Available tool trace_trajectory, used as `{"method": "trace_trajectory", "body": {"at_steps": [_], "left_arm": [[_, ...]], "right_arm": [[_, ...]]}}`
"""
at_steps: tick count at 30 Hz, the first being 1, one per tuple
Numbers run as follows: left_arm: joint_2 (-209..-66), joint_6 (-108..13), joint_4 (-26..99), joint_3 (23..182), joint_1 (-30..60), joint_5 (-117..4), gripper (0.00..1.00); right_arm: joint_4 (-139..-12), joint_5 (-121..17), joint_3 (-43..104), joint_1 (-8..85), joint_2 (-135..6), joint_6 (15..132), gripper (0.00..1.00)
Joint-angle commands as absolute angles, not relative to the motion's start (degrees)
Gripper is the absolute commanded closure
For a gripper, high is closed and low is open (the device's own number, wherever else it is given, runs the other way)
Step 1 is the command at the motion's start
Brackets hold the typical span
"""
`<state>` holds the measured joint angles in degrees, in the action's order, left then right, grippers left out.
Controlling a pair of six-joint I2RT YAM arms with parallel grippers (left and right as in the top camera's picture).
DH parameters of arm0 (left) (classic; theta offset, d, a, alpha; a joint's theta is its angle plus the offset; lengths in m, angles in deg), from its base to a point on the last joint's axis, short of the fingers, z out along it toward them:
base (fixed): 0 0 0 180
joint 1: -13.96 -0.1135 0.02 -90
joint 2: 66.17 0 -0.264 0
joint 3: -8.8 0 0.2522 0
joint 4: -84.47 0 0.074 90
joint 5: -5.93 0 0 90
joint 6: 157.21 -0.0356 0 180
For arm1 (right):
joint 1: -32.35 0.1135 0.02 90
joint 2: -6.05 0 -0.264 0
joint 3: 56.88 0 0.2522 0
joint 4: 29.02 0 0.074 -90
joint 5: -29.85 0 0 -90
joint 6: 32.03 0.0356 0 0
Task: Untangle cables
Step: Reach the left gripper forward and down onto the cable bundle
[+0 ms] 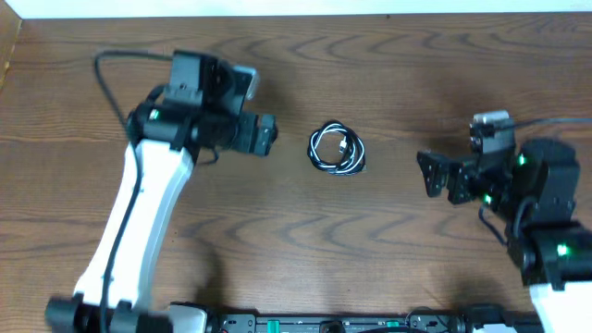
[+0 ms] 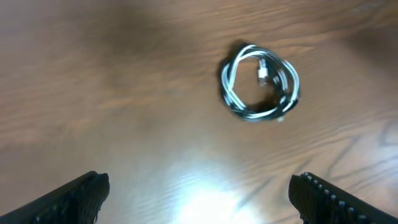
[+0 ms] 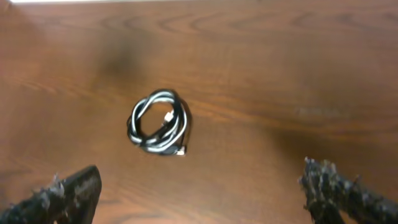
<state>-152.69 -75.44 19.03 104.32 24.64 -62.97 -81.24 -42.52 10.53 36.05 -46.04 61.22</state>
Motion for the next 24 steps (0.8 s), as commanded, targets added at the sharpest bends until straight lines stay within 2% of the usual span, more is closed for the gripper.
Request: {"method": "trace_trajectory", "body": {"at_steps": [1, 6, 9, 16, 24], "left_arm": [[-157.83, -81.78, 22.59, 105.93, 24.81, -55.08, 0.02], [-164.47, -82.08, 30.44, 105.93, 24.81, -54.03, 0.02], [-168.43, -83.5, 31.01, 105.93, 24.83, -54.03, 0.14], [-175.99, -85.34, 31.07, 105.93, 27.37, -54.16, 0.2], [-178.37, -83.13, 36.32, 105.93, 27.72, -53.63, 0.27]], "right_arm": [[-80.93, -40.47, 13.2, 35.7, -49.61, 59.19, 0.01], [-79.91, -35.75, 13.18, 35.77, -53.5, 60.94, 0.01], [-81.2, -33.37, 13.11, 35.77, -55.2, 60.91, 0.01], [-82.49, -33.43, 13.05, 35.77, -58.02, 60.91, 0.01], [-82.94, -33.43, 13.03, 35.77, -58.46, 60.91, 0.02]]}}
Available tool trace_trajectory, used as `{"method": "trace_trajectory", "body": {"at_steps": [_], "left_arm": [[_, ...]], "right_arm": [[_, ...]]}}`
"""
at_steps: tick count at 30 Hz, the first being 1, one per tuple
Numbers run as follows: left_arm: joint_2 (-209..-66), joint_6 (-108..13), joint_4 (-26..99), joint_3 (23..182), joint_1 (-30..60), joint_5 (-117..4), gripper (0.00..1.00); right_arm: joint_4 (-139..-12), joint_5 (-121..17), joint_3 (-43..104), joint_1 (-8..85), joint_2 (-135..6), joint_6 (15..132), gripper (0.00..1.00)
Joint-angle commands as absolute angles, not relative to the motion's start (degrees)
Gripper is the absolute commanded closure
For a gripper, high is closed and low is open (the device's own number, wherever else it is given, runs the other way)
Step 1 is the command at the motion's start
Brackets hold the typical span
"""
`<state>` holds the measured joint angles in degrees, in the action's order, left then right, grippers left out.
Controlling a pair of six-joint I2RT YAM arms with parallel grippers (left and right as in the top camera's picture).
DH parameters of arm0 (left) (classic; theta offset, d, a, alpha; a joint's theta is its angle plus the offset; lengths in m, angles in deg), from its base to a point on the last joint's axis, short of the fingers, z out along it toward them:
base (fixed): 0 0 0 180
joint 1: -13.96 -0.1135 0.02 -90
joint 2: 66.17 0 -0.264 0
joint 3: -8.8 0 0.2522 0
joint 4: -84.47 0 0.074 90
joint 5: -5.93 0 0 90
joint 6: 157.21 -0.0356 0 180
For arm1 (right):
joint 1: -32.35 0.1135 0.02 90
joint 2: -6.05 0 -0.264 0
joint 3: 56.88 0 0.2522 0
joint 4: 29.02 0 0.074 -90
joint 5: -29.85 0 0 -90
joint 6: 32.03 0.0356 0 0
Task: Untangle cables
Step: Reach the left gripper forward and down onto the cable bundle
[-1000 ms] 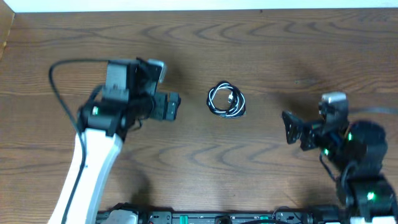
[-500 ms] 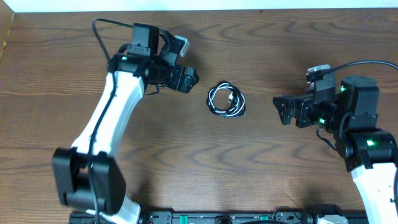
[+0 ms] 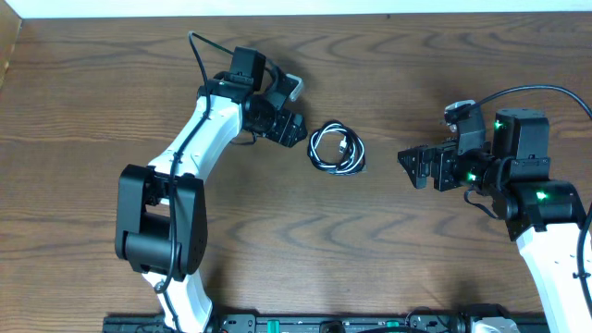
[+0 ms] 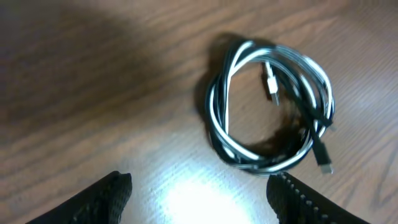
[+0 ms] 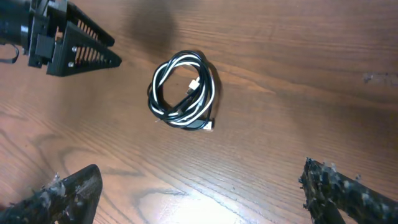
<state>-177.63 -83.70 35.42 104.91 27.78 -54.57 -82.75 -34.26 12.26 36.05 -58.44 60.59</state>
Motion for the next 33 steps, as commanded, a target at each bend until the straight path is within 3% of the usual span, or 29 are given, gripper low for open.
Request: {"method": "trace_trajectory", "body": {"at_steps": [1, 15, 19, 30, 33], "left_arm": [[-178.76, -82.78, 36.89, 105.93, 27.72, -53.61, 0.27], [-186.98, -80.49, 42.46, 105.93, 30.25, -50.0, 0.32], [-189.39, -79.33, 44.67, 105.93, 31.41, -50.31, 0.38], [-193.63, -76.34, 46.46, 105.78, 32.5, -55.47, 0.73], [-193.8, -76.31, 46.88, 105.78, 32.53, -56.61, 0.92]], "right_arm": [[-82.94, -33.43, 13.03, 35.77, -58.46, 60.94, 0.02], [-83.05, -33.45, 13.03, 35.77, -58.48, 60.91, 0.05], [-83.16, -33.5, 13.03, 35.77, -58.48, 60.91, 0.05], [-83.34, -33.67, 13.0, 35.77, -58.48, 60.91, 0.07], [-83.34, -33.67, 13.0, 35.77, -58.48, 60.94, 0.08]]}}
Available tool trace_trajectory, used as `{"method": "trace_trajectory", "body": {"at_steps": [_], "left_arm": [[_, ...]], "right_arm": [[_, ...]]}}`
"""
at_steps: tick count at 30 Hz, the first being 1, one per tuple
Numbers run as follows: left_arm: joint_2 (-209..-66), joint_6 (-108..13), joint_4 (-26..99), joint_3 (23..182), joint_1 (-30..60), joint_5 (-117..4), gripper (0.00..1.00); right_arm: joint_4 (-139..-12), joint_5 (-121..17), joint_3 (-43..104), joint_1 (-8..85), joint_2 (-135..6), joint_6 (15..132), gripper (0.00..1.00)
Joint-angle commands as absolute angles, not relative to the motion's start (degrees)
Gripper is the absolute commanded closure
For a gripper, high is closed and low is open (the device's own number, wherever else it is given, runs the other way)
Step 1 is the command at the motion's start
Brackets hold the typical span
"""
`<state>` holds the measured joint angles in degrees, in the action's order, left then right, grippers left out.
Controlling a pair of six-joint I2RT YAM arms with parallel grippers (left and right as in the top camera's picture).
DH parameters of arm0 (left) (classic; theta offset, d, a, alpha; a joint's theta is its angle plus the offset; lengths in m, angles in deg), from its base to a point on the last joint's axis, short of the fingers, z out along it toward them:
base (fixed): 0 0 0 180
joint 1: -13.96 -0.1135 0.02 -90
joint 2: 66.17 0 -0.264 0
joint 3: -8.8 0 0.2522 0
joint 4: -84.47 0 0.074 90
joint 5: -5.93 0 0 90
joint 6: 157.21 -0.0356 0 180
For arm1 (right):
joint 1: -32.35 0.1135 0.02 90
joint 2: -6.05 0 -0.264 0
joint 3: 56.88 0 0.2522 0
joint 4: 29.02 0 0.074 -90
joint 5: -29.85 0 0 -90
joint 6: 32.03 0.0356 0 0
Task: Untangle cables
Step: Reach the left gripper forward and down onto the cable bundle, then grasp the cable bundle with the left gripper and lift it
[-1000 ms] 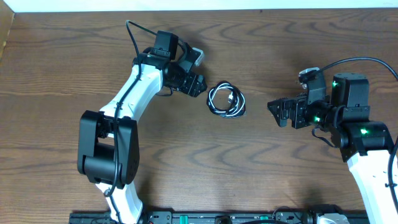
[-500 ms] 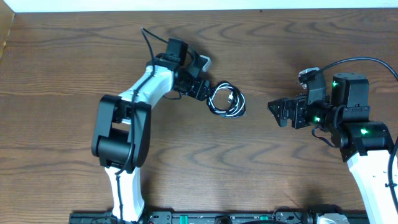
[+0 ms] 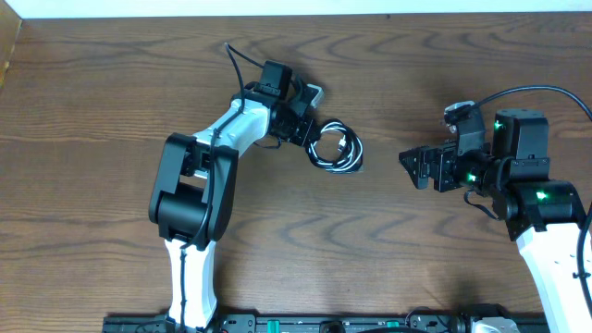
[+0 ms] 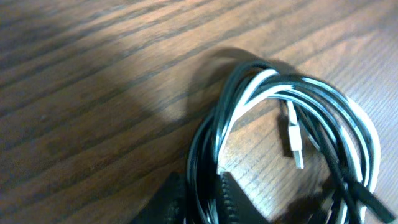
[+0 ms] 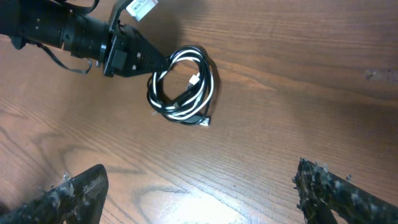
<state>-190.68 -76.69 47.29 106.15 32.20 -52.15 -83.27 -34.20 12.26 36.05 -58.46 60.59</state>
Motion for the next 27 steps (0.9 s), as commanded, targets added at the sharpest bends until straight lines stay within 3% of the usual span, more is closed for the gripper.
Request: {"method": "trace_trajectory", "body": {"at_steps": [1, 6, 14, 21, 27], "left_arm": [[-193.74, -76.31, 46.88, 105.8, 32.46, -56.93, 0.93], [-191.05, -76.31, 46.53, 105.8, 30.84, -56.89, 0.93], [-178.02, -76.31, 45.11, 105.83, 27.91, -56.89, 0.93], [-165.15, -73.3, 44.49, 105.8, 28.18, -55.71, 0.93], [-156.73, -68.38, 45.04, 105.83, 28.18, -46.77, 0.93]], "right_arm": [[-83.34, -33.67, 13.0, 35.77, -58.48, 60.91, 0.08], [-83.01, -33.65, 13.0, 35.77, -58.48, 61.77, 0.13], [-77.87, -32.58, 13.0, 35.83, -59.49, 72.59, 0.19], [-66.38, -28.91, 13.0, 39.57, -60.69, 84.15, 0.24], [-55.47, -29.74, 13.0, 45.56, -60.88, 92.98, 0.28]]}}
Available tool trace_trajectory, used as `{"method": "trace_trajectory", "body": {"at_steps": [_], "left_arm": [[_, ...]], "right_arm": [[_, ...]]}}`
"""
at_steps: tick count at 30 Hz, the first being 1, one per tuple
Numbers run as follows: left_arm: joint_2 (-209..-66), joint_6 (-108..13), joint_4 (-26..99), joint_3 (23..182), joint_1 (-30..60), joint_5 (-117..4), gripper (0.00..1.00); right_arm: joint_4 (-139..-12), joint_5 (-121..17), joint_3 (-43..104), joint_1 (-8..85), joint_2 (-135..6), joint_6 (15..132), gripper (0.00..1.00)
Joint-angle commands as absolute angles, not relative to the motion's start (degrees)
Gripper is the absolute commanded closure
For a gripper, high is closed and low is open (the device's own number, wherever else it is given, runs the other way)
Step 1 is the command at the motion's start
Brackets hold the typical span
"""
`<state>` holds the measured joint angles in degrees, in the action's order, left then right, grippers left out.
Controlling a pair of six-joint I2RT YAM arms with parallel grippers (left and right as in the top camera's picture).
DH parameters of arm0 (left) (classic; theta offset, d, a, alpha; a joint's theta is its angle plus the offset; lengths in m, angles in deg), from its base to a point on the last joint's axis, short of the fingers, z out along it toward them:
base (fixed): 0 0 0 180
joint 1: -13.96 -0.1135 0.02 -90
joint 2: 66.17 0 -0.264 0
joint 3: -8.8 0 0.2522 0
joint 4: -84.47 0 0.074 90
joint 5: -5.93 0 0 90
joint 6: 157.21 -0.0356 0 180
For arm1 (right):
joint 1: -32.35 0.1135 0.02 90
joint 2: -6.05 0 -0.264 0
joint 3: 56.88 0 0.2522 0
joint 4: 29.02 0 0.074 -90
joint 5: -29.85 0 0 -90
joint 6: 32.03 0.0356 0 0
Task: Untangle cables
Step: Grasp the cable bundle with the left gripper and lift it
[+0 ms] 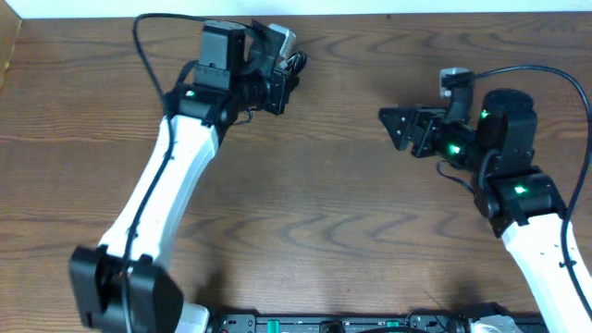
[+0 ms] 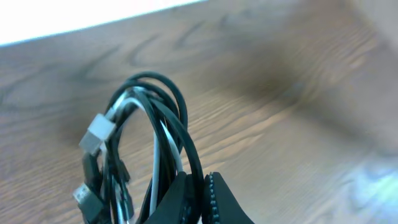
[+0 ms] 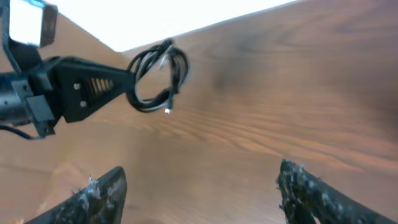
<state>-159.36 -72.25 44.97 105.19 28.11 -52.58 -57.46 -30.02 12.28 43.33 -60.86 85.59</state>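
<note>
The tangled coil of black and white cables [image 2: 146,134] hangs lifted off the wooden table [image 1: 305,231], with my left gripper [image 2: 198,190] shut on its black strands. Overhead, that left gripper [image 1: 280,90] sits at the back centre-left, with the coil [image 1: 296,61] just beyond its tip. A silver plug [image 2: 96,134] sticks out on the coil's left side. My right gripper [image 1: 392,126] is open and empty, to the right of the coil and pointing at it. The right wrist view shows the coil [image 3: 158,74] dangling from the left gripper [image 3: 93,87], well ahead of my open fingers [image 3: 311,193].
The table's far edge [image 1: 370,14] meets a white wall just behind the left gripper. My left arm [image 1: 166,176] stretches diagonally over the left half of the table. A black lead [image 1: 546,72] loops above the right arm.
My left gripper was shut on the coil lying on the table; now it holds the coil lifted toward the far edge. The right gripper has moved left and farther back, toward the coil.
The coil lay mid-table with both grippers open on either side of it. The left gripper then stood open close to the coil's left side, then shut on its rim. Now the coil hangs lifted in the left gripper, with the right gripper open and nearer.
</note>
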Motion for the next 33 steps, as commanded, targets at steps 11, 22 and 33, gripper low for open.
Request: {"method": "trace_trajectory", "body": {"at_steps": [11, 22, 33], "left_arm": [[-154.57, -58.76, 46.72, 105.8, 28.18, -35.64, 0.92], [-154.57, -58.04, 47.29, 105.78, 30.45, -32.21, 0.93], [-154.57, -46.7, 49.85, 105.78, 30.82, -31.95, 0.93]], "right_arm": [[-49.24, -34.5, 13.0, 51.46, -65.56, 107.45, 0.35], [-39.86, -31.11, 13.0, 54.46, -73.58, 112.02, 0.39], [-43.41, -33.93, 13.0, 54.63, -80.38, 109.31, 0.44]]}}
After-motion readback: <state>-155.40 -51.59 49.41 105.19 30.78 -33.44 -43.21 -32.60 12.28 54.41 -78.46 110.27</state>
